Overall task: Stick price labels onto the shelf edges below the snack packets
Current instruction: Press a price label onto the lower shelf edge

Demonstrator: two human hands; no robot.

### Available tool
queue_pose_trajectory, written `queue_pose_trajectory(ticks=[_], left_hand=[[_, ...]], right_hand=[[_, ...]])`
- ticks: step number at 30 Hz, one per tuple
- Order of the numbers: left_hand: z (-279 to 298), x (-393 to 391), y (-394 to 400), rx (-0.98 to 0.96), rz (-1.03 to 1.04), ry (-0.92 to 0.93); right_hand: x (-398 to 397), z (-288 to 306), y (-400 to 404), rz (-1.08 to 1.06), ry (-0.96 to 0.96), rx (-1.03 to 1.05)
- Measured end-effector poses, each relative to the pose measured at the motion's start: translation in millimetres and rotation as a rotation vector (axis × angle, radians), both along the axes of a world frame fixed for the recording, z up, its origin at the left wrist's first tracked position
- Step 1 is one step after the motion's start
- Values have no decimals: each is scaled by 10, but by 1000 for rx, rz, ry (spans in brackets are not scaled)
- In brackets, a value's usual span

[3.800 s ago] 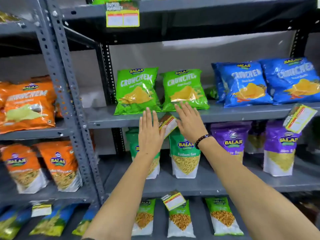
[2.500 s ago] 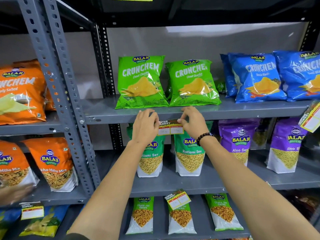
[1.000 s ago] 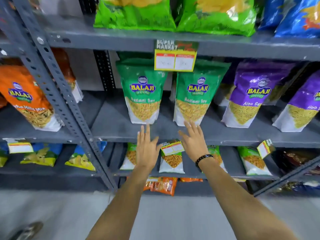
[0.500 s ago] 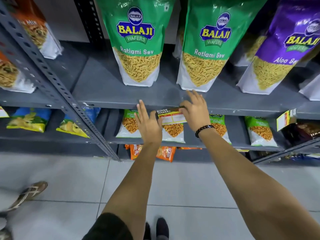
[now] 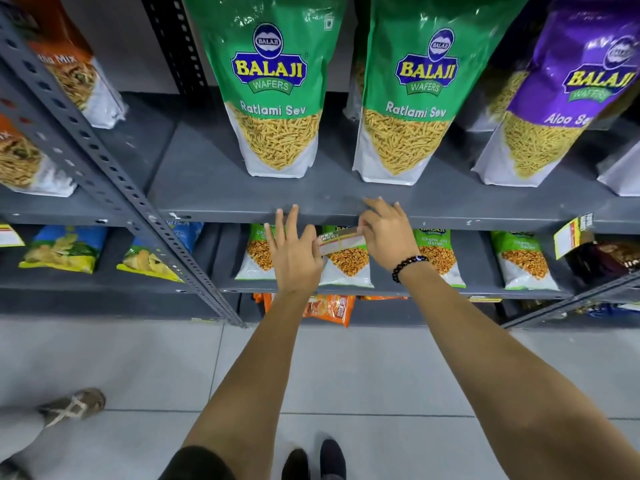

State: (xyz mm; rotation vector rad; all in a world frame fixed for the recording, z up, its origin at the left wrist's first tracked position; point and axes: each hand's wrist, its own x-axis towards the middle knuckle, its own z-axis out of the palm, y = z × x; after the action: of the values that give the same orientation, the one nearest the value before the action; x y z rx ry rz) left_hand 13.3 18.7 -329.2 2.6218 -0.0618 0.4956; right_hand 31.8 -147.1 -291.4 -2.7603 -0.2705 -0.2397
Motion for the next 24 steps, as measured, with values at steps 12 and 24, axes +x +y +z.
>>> queue_pose_trajectory(ticks=[12, 24], left_hand=[[279, 254, 180, 194, -116, -57], [399, 338, 74, 145, -11, 52]], right_hand=[[43, -57, 157, -178, -62, 121], [46, -5, 238, -273, -57, 181]])
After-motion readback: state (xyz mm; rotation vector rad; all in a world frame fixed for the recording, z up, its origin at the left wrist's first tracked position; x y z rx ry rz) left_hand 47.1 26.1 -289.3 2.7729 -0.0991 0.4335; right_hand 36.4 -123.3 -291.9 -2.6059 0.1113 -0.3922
